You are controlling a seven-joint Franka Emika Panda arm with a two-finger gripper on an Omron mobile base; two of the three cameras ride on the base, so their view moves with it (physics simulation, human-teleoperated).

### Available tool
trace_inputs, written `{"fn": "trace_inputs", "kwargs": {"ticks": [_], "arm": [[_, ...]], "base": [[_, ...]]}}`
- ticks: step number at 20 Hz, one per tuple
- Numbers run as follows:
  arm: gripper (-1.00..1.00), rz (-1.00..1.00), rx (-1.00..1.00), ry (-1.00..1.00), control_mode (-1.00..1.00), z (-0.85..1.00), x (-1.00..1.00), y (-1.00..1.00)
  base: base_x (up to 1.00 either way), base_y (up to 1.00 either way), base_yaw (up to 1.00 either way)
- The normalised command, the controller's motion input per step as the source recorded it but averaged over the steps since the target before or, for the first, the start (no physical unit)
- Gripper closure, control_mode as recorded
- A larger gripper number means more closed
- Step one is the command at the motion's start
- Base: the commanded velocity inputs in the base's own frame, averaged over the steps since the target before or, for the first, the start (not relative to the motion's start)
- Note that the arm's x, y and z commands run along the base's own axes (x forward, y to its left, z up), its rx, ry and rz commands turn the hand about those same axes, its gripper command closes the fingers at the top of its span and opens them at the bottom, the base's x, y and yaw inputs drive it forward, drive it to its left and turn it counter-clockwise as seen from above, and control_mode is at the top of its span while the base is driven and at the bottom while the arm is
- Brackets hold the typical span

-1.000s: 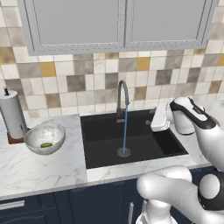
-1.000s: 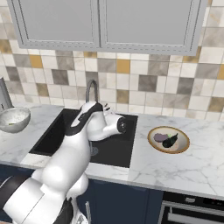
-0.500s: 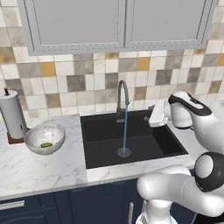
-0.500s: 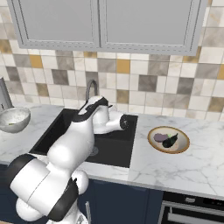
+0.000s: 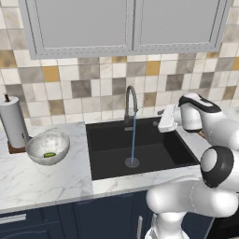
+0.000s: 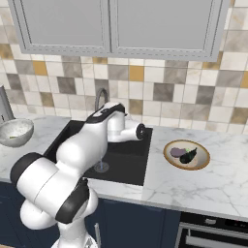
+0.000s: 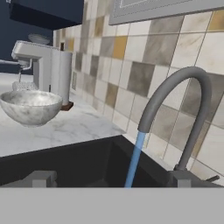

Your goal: Pick the eggplants from the sink and place them in one bowl. Place the kiwi in the other bowl. Then turn off the sink faucet.

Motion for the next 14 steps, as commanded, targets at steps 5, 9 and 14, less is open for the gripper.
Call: {"fn": "trace_inputs", "kwargs": {"ticks": [5,9,14], "arm": [[-1.00,0.00,0.00,0.00,-1.00,0.00,0.02,0.00],[-1.00,0.00,0.00,0.00,-1.00,0.00,0.05,-0.02],[-1.00,-0.01,0.00,0.00,-1.00,0.00,0.17,-0.02]], "base": [[0.00,0.00,0.00],[0.00,0.00,0.00],[0.00,0.00,0.00]]}}
